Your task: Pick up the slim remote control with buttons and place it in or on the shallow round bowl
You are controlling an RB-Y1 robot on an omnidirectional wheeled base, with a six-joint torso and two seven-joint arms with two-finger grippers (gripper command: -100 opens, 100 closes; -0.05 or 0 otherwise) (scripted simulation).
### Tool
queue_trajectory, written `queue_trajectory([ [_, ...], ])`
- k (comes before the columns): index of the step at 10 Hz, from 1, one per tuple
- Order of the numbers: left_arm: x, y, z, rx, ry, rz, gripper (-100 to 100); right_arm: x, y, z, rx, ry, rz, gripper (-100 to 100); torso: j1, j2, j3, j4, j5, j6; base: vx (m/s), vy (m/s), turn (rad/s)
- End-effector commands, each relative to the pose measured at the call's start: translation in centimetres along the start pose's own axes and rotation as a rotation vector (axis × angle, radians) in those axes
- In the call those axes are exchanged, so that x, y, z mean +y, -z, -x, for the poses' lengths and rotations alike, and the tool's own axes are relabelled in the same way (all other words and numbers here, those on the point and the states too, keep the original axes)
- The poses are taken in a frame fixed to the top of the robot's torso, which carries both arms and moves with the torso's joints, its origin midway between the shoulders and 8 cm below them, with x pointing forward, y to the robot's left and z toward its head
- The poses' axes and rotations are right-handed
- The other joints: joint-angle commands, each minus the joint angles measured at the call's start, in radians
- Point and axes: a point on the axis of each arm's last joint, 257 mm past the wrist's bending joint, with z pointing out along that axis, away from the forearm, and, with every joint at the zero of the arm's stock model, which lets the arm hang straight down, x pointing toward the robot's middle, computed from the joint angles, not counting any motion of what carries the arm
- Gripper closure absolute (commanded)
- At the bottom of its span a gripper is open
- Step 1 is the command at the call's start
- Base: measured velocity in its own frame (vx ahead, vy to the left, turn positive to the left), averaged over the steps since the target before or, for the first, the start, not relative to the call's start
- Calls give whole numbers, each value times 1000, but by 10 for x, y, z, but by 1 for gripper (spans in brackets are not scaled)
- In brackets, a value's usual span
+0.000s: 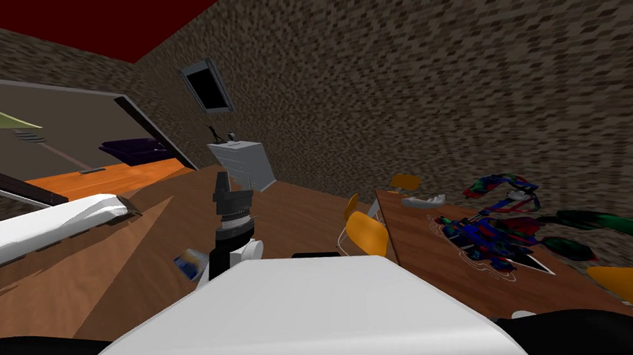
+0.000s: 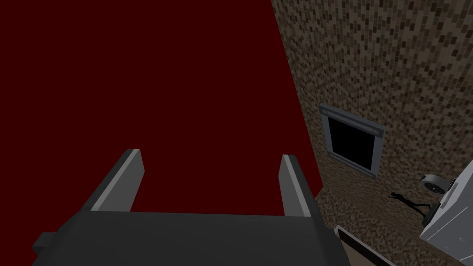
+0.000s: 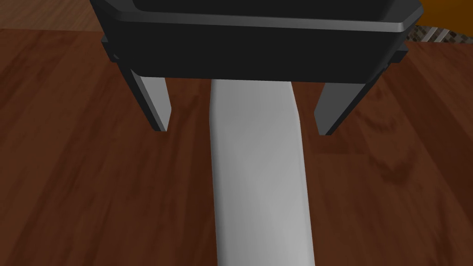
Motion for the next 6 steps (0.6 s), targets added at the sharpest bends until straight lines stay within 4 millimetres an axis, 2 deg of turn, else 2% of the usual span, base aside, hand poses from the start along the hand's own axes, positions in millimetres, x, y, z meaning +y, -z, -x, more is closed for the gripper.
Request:
queue_trajectory([
  [1,0,0,0,0,0,0,0,2,-3,5,9,13,3,-100,0,0,0,0,0,0,42,-38,-106],
  [6,0,0,0,0,0,0,0,1,-9,30,7,69,-8,-100,-1,-1,0,0,0,0,52,-45,-115],
])
